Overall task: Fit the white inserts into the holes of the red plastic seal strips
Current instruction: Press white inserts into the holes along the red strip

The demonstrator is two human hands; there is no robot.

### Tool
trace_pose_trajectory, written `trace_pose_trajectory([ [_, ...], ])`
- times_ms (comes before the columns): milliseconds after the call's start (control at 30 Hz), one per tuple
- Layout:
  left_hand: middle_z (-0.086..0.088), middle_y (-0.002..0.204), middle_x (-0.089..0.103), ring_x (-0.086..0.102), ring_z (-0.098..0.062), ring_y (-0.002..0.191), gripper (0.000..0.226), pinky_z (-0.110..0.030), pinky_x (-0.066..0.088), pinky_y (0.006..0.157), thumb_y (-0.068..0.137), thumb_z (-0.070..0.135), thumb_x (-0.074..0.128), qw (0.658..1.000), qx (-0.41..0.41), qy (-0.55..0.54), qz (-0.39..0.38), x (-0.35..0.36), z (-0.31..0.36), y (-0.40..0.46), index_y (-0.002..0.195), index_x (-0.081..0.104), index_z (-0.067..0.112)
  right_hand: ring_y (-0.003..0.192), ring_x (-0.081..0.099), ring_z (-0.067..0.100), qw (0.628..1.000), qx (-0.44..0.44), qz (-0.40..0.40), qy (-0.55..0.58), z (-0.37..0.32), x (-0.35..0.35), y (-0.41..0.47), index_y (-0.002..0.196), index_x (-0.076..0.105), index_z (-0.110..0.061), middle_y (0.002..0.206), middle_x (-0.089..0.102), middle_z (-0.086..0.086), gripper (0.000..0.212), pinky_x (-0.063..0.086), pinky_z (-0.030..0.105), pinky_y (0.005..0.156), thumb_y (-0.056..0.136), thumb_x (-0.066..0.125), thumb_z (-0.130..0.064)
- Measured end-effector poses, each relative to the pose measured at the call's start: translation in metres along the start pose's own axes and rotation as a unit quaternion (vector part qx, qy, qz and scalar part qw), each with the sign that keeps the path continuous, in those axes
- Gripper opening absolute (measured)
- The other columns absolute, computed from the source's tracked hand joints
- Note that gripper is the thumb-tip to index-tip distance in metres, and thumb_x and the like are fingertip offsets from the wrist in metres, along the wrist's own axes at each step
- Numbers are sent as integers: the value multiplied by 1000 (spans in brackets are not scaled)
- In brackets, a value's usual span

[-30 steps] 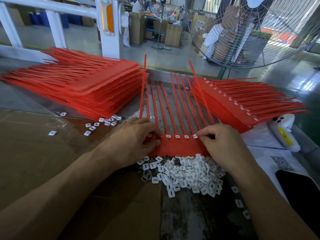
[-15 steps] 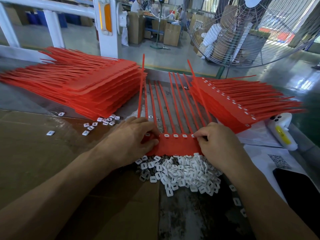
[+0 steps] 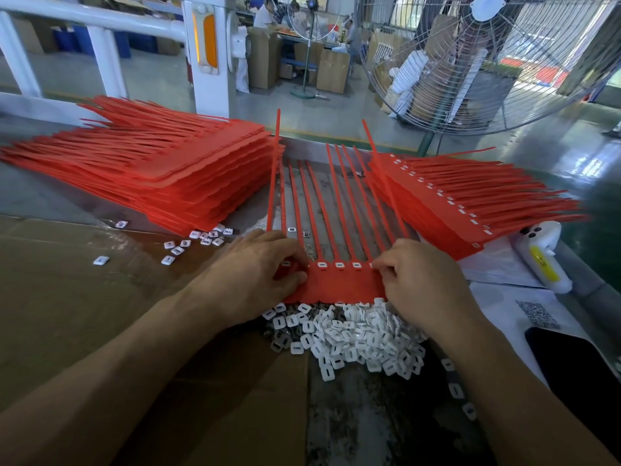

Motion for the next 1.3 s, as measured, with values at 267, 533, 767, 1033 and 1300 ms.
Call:
trace_pose_trajectory([
  [267, 18, 117, 57, 49, -7, 115, 28, -40, 43, 103, 93, 51, 55, 1000, -3, -2, -7, -1, -1, 0, 118, 62, 39, 93, 64, 5, 985, 68, 41, 153, 18, 10, -1, 106, 80, -29, 108, 73, -13, 23, 47, 24, 80, 98, 61, -17],
  [533, 20, 117, 57, 48, -6, 114, 30, -40, 44, 102, 91, 52, 53, 1000, -2, -8, -9, -1, 0, 0, 117, 62, 40, 88, 53, 5, 995, 34, 11, 96, 14, 14, 1, 110, 80, -31, 107, 64, -10, 30, 31, 11, 64, 99, 56, -18],
  [767, 21, 117, 56, 48, -6, 114, 27, -40, 45, 102, 92, 52, 54, 1000, -2, -9, -6, -1, 1, 0, 117, 61, 43, 91, 62, 16, 999, 22, -19, 31, 0, 7, 0, 102, 80, -24, 103, 61, -4, 30, 54, 36, 75, 98, 51, -19],
  [1033, 19, 116, 57, 48, -7, 114, 27, -40, 45, 102, 93, 50, 57, 1000, 1, -7, 1, -2, 1, 0, 117, 63, 40, 99, 60, 13, 997, 14, 6, 73, 1, 12, -6, 112, 79, -21, 109, 62, -4, 28, 53, 33, 79, 100, 54, -24],
  [1300, 15, 112, 61, 53, -10, 112, 21, -40, 45, 101, 94, 41, 63, 1000, -2, -11, 18, -4, -3, 2, 114, 67, 35, 90, 58, 5, 991, 17, 8, 131, 4, 18, -2, 109, 79, -28, 104, 58, -10, 21, 47, 25, 76, 100, 60, -32],
])
Point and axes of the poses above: each hand's wrist, its own y-axis towards the middle knuckle, its own x-axis out of the palm, z = x × y, the point moved 3 cm from there along y, towards the middle knuckle
